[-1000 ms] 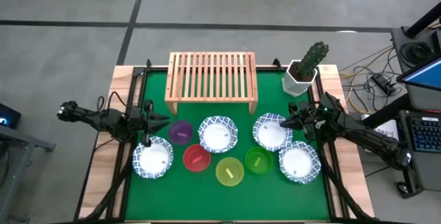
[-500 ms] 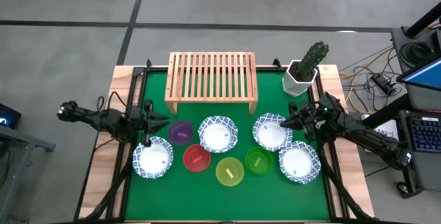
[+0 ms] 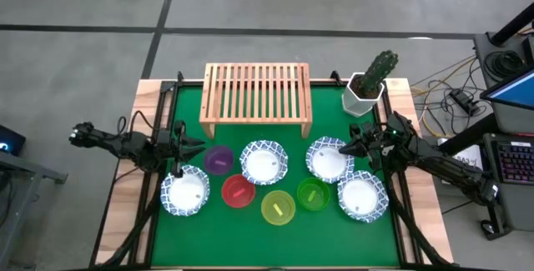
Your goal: Place and stack bowls onto a shelf
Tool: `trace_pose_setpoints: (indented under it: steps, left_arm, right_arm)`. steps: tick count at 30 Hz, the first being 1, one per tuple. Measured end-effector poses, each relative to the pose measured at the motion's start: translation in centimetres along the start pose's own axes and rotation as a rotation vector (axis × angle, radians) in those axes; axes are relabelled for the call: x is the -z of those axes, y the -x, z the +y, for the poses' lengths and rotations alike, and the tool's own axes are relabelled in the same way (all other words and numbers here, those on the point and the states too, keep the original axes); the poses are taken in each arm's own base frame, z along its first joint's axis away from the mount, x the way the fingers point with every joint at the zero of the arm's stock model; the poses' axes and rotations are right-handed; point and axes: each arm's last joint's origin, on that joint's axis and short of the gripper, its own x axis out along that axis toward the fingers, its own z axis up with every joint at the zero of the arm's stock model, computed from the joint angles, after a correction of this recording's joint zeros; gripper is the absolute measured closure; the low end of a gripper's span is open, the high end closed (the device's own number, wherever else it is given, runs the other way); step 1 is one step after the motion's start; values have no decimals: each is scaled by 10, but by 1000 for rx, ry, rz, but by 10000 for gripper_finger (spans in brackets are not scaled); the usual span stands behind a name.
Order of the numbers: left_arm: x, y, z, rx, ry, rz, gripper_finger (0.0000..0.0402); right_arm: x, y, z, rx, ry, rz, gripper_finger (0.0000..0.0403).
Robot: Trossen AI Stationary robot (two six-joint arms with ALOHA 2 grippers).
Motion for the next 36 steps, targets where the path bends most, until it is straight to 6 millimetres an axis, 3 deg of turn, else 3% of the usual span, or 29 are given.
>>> trace_pose_setpoints:
  steps: [26,36]
  left_arm:
    - [0,0,0,1,0,0,326]
    - [0,0,0,1,0,0,326]
  right_arm:
    - [0,0,0,1,1,0,394]
    - [-1,0,0,19,98,-9,394]
